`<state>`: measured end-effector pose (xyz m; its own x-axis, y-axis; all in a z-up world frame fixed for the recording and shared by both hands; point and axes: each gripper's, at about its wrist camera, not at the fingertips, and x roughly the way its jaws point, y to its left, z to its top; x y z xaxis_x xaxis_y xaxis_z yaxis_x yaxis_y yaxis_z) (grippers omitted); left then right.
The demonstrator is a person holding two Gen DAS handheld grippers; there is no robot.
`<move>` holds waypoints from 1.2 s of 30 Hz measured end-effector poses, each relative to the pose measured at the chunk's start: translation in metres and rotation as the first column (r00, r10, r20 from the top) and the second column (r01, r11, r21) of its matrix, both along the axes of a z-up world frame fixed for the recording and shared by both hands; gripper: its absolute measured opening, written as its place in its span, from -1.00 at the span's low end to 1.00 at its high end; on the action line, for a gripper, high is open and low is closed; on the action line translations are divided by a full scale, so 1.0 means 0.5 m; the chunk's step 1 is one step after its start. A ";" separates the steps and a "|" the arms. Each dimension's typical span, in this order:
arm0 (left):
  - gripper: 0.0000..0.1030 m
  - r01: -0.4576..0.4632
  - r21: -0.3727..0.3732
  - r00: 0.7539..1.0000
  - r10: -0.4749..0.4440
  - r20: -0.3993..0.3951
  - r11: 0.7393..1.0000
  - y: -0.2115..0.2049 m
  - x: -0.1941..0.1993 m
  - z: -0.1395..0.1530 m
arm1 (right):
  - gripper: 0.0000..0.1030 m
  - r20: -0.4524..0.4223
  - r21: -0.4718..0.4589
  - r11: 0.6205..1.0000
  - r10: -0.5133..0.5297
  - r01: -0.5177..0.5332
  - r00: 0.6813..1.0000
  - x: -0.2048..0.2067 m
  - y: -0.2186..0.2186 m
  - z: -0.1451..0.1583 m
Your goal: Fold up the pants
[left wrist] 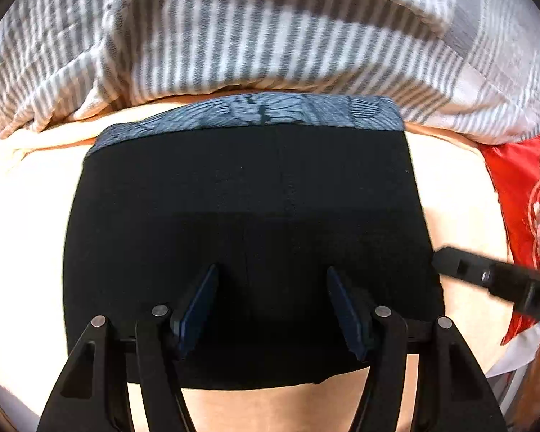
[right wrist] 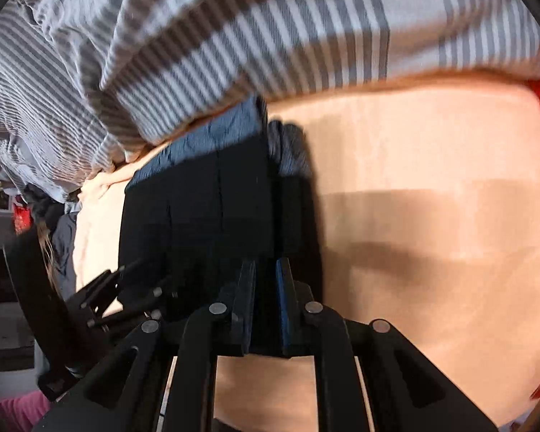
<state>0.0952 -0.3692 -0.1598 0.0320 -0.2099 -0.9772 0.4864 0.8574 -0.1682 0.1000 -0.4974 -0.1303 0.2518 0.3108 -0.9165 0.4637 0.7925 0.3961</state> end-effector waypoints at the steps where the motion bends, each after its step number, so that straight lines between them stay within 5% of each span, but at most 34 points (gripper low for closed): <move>1: 0.25 -0.010 0.010 1.000 0.010 0.003 1.000 0.005 0.005 0.002 | -0.76 -0.003 0.001 1.000 -0.003 0.003 1.000 -0.002 0.006 -0.003; 10: 0.25 -0.029 0.038 0.999 0.028 0.014 0.999 0.027 0.005 -0.004 | -0.67 0.042 -0.067 0.997 0.025 -0.022 0.999 -0.006 0.039 0.037; 25: 0.33 -0.023 0.045 0.999 0.021 0.025 0.999 0.033 -0.007 -0.007 | -0.67 -0.054 -0.112 0.990 0.083 -0.089 0.995 -0.003 0.073 -0.018; 36: 0.33 -0.095 0.104 0.991 0.085 0.099 0.990 0.154 0.035 0.019 | -0.67 -0.064 -0.158 0.978 0.124 -0.133 0.990 -0.024 0.093 -0.016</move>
<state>0.1127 -0.2923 -0.1502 0.1389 -0.0949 -0.9858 0.4159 0.9089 -0.0289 0.0880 -0.4509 -0.1383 0.1681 0.1841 -0.9684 0.3708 0.8984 0.2352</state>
